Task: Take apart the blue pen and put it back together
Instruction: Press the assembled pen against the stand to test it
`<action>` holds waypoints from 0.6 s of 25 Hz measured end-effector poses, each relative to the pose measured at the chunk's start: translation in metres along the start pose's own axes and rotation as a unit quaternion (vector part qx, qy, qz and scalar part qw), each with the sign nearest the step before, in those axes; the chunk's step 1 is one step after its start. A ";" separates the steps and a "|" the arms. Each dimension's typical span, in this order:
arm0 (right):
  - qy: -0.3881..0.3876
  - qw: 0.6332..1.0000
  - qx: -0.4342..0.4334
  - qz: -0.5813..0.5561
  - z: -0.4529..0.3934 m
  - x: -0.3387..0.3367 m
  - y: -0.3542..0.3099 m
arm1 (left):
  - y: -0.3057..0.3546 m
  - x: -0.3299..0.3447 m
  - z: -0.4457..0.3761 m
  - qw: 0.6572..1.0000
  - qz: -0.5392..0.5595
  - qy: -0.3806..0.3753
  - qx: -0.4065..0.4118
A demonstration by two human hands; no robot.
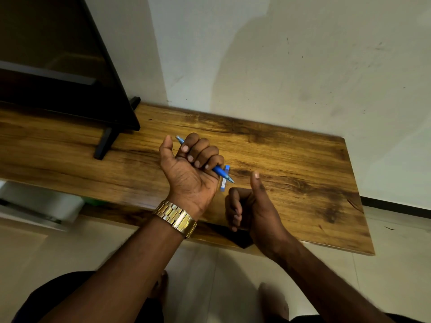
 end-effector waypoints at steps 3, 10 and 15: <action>0.092 0.995 -0.010 0.048 -0.003 -0.021 -0.019 | 0.000 -0.003 -0.005 0.998 -0.063 0.013 0.008; 0.203 0.935 -0.094 0.274 0.004 -0.049 -0.061 | -0.016 -0.020 -0.020 0.937 -0.334 0.091 -0.044; 0.128 0.927 -0.103 0.336 0.001 -0.037 -0.055 | -0.028 -0.035 -0.017 0.887 -0.439 0.127 -0.064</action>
Point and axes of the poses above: each hand's wrist, its own z-axis away from the middle knuckle, its own x-axis out of the palm, y = z × x, the point moved 3 cm from there along -z, towards the middle knuckle, and after that the axes turned 6 degrees about -x, right-handed, at the moved point
